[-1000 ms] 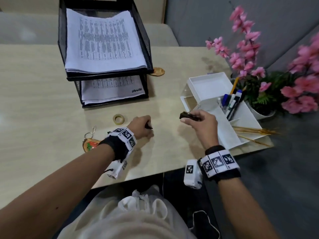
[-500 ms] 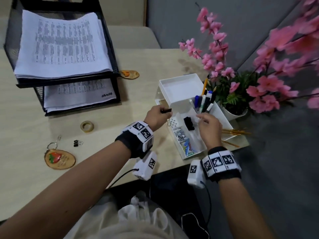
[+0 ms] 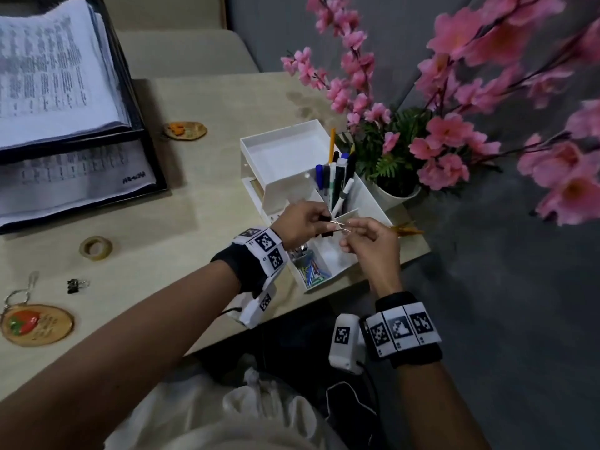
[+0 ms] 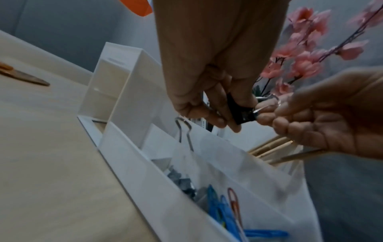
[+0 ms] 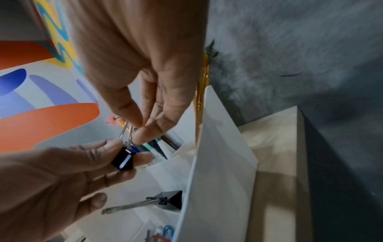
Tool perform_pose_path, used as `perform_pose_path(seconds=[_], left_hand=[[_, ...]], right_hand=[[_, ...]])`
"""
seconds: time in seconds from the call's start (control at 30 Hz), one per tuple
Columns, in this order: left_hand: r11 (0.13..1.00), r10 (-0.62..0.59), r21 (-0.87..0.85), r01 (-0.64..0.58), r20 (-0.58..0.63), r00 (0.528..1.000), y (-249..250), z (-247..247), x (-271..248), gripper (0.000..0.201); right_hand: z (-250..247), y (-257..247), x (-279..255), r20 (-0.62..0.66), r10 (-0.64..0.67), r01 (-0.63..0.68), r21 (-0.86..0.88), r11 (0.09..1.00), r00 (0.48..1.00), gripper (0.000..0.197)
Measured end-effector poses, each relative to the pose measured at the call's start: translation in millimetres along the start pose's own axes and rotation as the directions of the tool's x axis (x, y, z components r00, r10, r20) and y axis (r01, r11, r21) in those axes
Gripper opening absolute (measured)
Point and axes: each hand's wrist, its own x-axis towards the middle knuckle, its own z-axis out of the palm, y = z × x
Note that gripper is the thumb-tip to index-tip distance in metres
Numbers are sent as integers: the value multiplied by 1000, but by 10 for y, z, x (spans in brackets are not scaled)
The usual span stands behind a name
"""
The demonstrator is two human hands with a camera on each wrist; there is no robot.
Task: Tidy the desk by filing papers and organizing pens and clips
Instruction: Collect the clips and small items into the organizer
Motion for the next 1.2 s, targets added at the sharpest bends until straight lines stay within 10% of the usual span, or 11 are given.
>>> perform_pose_path(seconds=[0.17,0.3,0.53,0.77,1.0,1.2], left_hand=[[926,44,368,-80,105,994,-58,-122,81,35],[645,-117,762,-56,171,978,-231,-238,102,58],[661,13,734,-159,201,980,-60,-319,304,22],[630,-44,774,-65,119,992,256,-204,506,32],[862,27,506,37,-118,993,83,-315,101,61],[936,-131,287,205,-257,958,-393,-1079,-812,44]], right_hand=[[0,3,42,7,-62,63,-59,996,998,14],[-33,44,140,-50,-154,129,-341,931,987,13],[69,-46,115,142,-119,183,-633,752,983,26],[178,-71,98,143,-59,140,-664,734,988,31],[339,-153,34,50,-220,199,-647,736,974,27],[1141,-412,-147,186,-370,413,-485,771,910,24]])
